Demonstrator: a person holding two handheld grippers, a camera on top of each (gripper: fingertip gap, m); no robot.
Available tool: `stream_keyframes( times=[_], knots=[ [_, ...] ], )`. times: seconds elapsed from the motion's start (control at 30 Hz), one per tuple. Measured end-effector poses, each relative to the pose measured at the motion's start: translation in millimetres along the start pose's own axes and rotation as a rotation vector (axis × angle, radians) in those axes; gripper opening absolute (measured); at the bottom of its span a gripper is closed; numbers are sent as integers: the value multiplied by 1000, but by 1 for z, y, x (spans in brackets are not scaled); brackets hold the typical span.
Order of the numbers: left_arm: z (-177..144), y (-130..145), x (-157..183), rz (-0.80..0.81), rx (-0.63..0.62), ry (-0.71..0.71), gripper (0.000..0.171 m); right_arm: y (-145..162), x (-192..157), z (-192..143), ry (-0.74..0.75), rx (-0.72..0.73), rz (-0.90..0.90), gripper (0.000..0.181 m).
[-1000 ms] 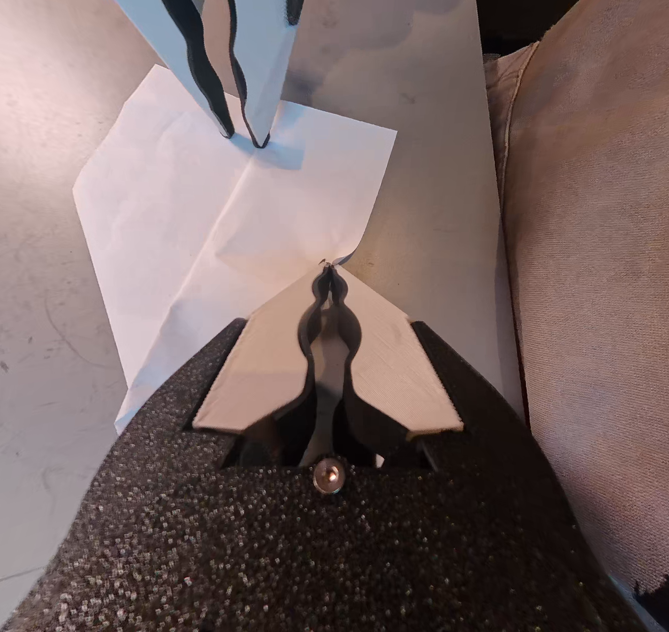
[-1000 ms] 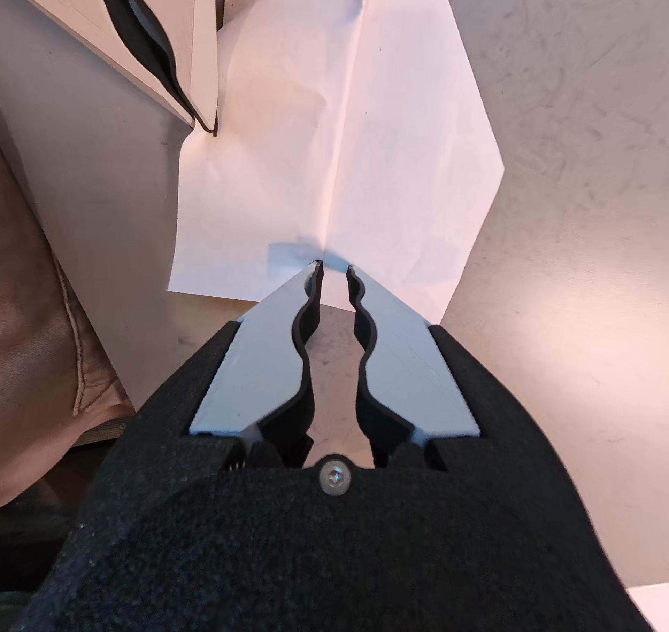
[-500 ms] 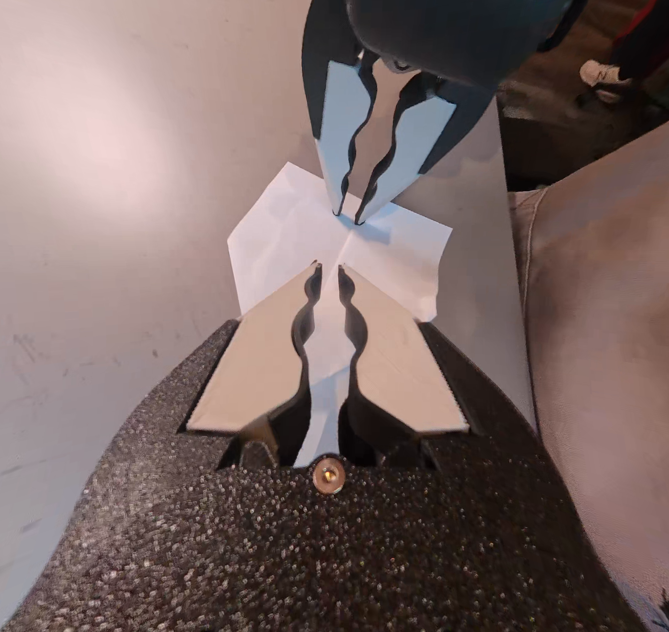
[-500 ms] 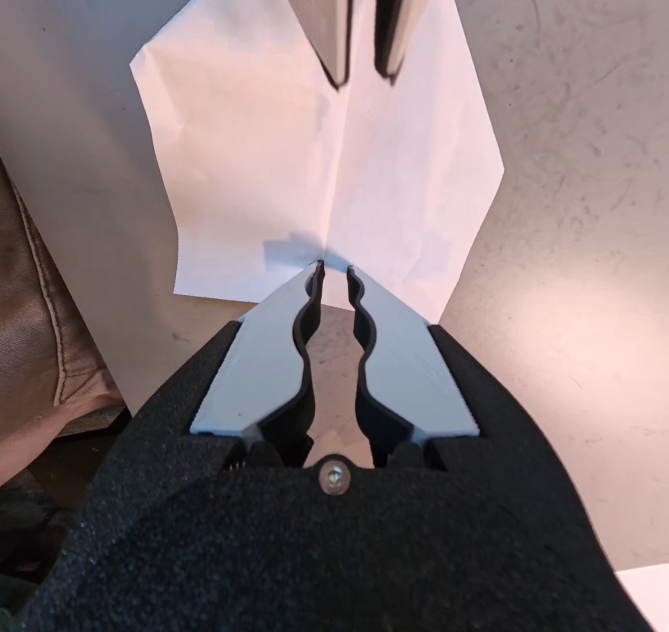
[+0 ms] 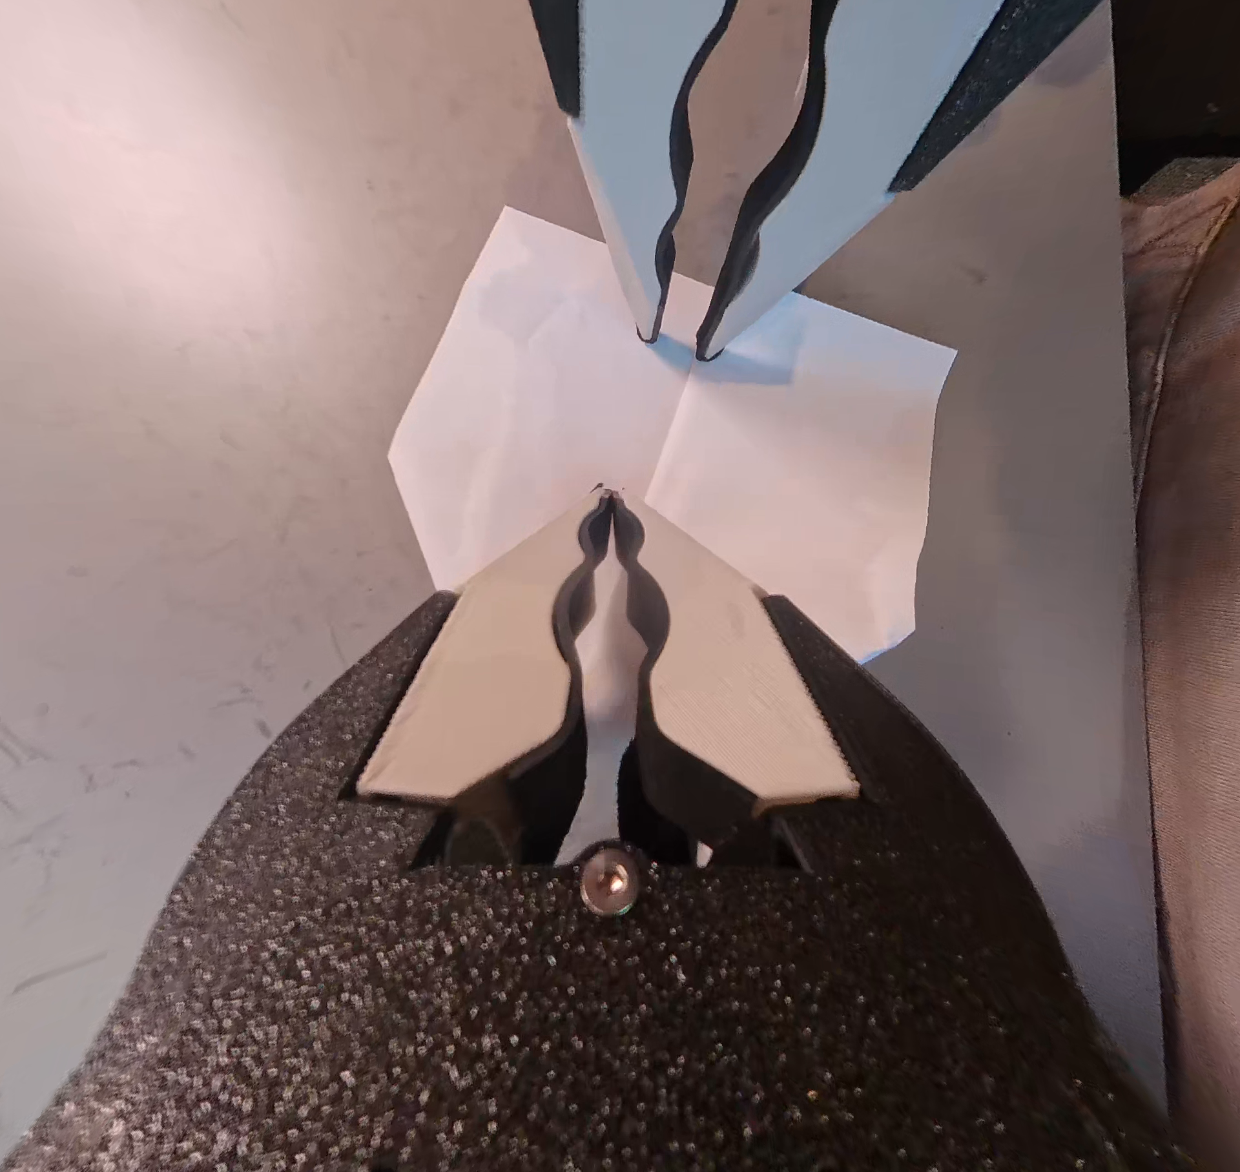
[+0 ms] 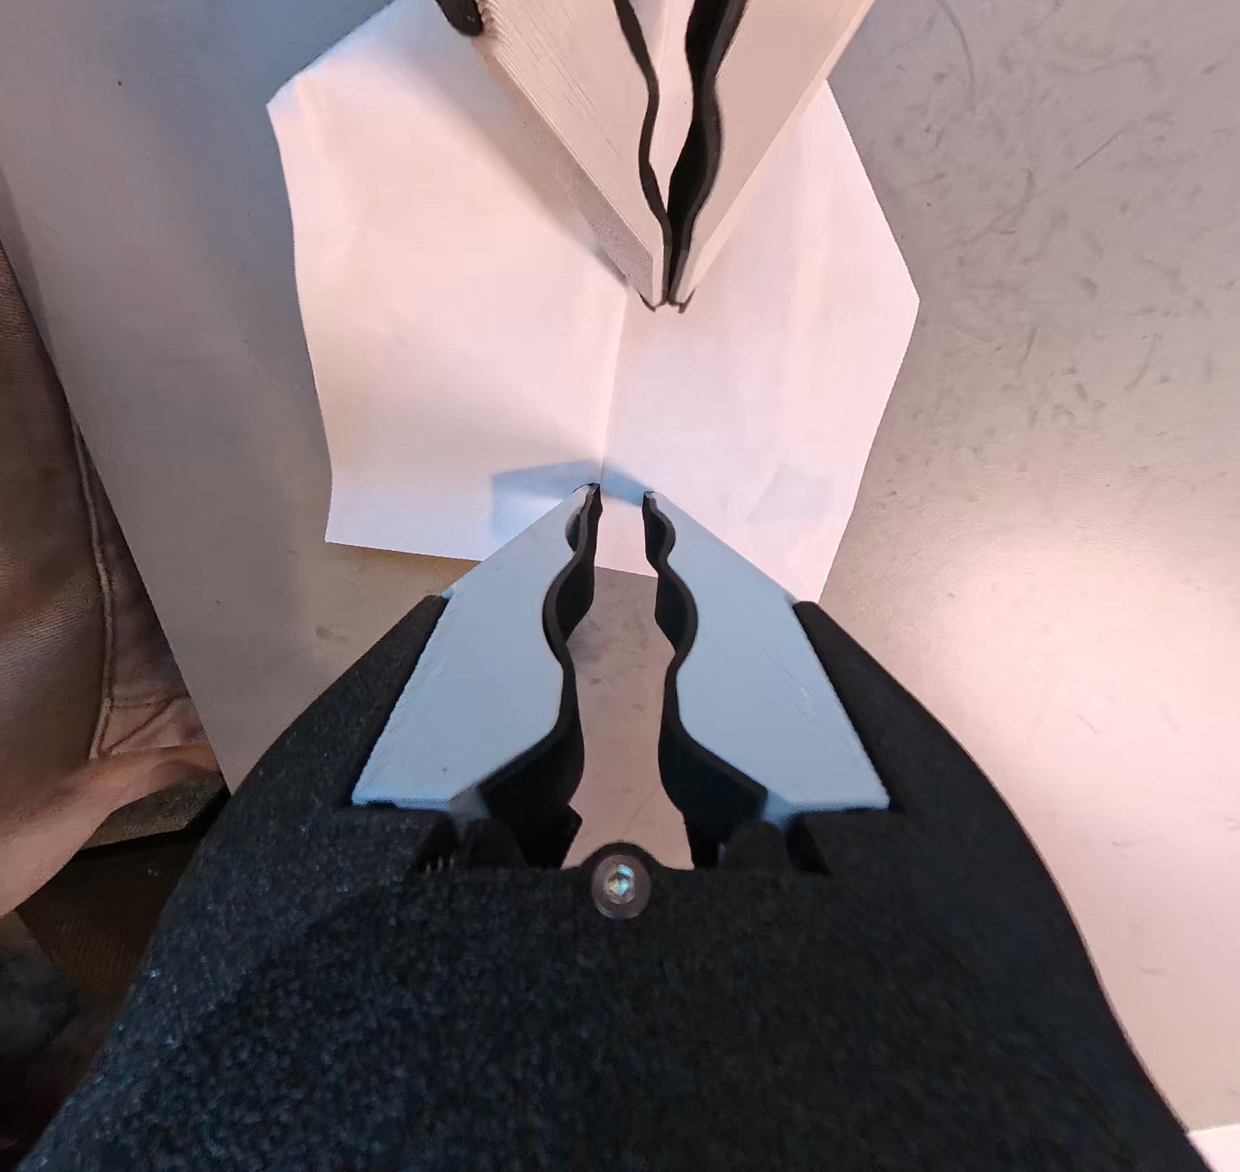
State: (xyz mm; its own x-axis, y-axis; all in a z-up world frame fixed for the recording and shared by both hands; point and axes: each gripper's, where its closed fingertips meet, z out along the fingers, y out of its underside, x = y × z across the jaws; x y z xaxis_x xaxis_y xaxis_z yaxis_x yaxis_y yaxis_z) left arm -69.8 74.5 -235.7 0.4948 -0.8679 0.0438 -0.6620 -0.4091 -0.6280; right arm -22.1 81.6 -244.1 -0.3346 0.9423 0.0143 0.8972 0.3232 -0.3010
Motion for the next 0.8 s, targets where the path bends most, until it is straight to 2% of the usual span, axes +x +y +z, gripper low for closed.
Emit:
stream_keyframes(
  times=[0.17,0.3,0.43,0.63,0.8],
  knots=[
    [-7,-35,17,-81,114,141,0,0,0,0,4,39,10,11],
    [17,-30,23,-149,60,177,0,0,0,0,20,83,16,11],
    [25,-28,22,-169,22,167,0,0,0,0,33,112,24,11],
    [28,-24,22,-124,-23,169,0,0,0,0,30,130,24,11],
    [27,-21,22,28,-30,120,0,-1,0,0,41,149,27,11]
  ],
)
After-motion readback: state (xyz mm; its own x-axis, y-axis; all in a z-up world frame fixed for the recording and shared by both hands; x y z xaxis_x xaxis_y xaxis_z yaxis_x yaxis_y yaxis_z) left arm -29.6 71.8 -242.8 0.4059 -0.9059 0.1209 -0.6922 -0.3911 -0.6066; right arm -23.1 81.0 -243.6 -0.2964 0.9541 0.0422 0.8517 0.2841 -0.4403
